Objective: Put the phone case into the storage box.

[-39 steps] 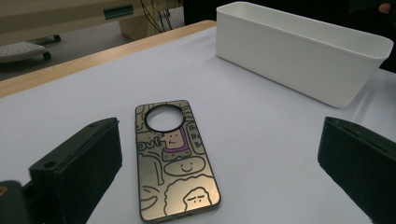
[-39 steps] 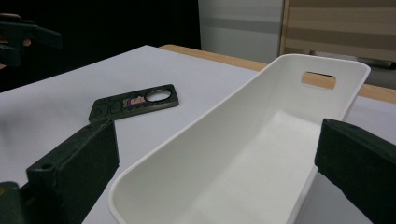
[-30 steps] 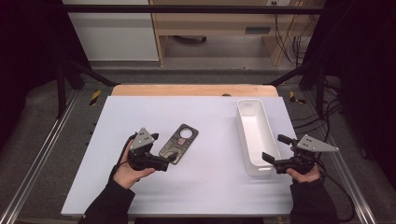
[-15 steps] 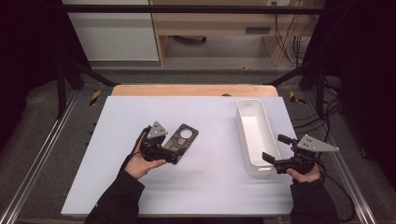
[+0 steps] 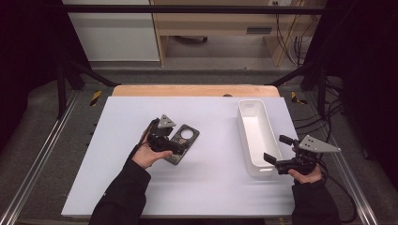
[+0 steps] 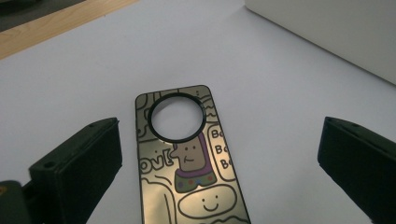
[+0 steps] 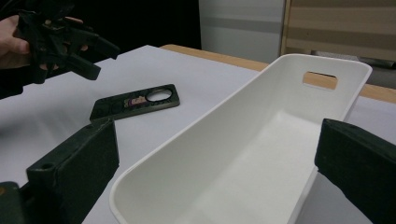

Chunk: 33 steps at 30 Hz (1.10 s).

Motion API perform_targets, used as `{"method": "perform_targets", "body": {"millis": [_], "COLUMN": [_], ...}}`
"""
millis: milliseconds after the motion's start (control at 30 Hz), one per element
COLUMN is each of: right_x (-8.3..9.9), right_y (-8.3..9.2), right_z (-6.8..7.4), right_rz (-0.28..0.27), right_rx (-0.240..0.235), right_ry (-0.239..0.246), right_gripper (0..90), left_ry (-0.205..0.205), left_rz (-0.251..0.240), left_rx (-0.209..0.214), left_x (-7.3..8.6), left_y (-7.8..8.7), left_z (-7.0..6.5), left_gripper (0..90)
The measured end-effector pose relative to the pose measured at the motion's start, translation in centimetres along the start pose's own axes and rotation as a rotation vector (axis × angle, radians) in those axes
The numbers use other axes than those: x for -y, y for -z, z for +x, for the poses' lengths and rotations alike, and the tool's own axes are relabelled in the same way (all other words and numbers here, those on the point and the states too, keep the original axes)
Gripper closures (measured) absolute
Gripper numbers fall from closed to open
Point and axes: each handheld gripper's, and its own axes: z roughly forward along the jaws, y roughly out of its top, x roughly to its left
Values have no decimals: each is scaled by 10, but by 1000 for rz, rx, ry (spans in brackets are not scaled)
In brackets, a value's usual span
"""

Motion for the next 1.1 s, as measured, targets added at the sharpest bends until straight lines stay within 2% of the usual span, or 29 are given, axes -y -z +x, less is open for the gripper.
{"method": "perform_targets", "body": {"millis": [433,933,1100], "right_x": [0,0,0], "right_y": [0,0,0], "right_z": [0,0,0], "right_rz": [-1,-5,-3], "right_rx": [-2,-2,-2], "right_ry": [-2,-2,-2], "right_gripper": [5,5,5], "left_ry": [3,18,9], "left_rz": [77,134,166], "left_rx": [-25,-38,-38], "left_x": [-11,-7,-5], "left_y": [-19,-36,-43], "left_z": [14,21,19], "left_gripper": [0,0,0]}}
